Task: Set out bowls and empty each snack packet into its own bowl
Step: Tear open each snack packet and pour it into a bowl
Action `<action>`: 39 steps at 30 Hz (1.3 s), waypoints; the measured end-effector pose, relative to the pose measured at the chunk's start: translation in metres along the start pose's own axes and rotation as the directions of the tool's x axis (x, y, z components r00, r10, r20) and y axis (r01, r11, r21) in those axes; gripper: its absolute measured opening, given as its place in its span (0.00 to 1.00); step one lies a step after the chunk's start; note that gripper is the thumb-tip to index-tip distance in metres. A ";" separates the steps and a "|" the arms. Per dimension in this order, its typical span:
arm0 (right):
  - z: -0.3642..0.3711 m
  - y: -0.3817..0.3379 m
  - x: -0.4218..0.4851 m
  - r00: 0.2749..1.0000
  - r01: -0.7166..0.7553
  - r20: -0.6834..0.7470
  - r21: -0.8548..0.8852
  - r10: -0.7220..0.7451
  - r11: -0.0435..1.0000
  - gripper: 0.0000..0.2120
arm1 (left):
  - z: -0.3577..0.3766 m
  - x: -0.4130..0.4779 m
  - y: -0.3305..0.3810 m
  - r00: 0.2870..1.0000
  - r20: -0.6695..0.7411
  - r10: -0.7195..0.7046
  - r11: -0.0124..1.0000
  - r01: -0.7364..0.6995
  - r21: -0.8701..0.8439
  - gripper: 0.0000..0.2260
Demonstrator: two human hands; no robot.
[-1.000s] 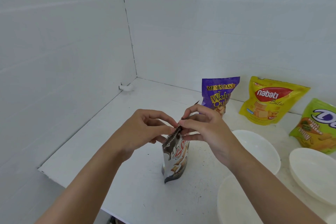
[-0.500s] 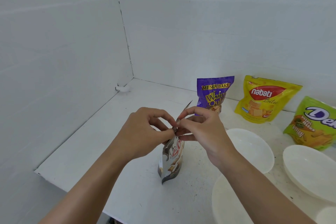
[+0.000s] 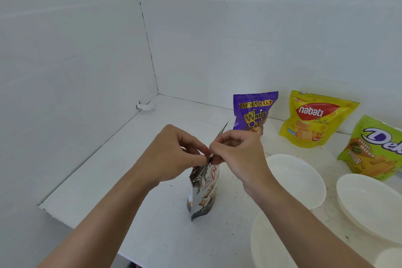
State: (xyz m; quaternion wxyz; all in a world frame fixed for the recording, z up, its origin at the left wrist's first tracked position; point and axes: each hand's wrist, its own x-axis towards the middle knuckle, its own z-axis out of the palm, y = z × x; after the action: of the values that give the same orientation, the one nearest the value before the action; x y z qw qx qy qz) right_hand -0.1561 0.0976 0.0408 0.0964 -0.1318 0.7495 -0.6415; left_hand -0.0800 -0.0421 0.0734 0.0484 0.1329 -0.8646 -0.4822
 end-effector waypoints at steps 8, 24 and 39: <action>0.002 0.001 0.001 1.000 -0.009 0.015 0.002 0.009 1.000 0.04 | -0.005 0.002 -0.006 0.998 0.057 0.013 1.000 -0.014 0.010 0.10; -0.013 -0.010 0.013 0.950 -0.112 0.285 -0.055 0.123 0.992 0.03 | -0.005 0.016 -0.026 0.937 0.238 0.257 0.966 -0.243 -0.088 0.09; -0.010 0.001 0.023 0.976 0.005 0.217 0.035 -0.013 0.999 0.07 | 0.005 0.016 -0.023 0.966 0.114 0.231 0.966 -0.213 -0.148 0.07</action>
State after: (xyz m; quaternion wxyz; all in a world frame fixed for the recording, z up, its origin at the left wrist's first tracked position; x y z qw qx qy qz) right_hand -0.1812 0.0998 0.0425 0.1772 -0.2031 0.7229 -0.6363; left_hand -0.0921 -0.0533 0.0508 0.0544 -0.0004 -0.8408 -0.5386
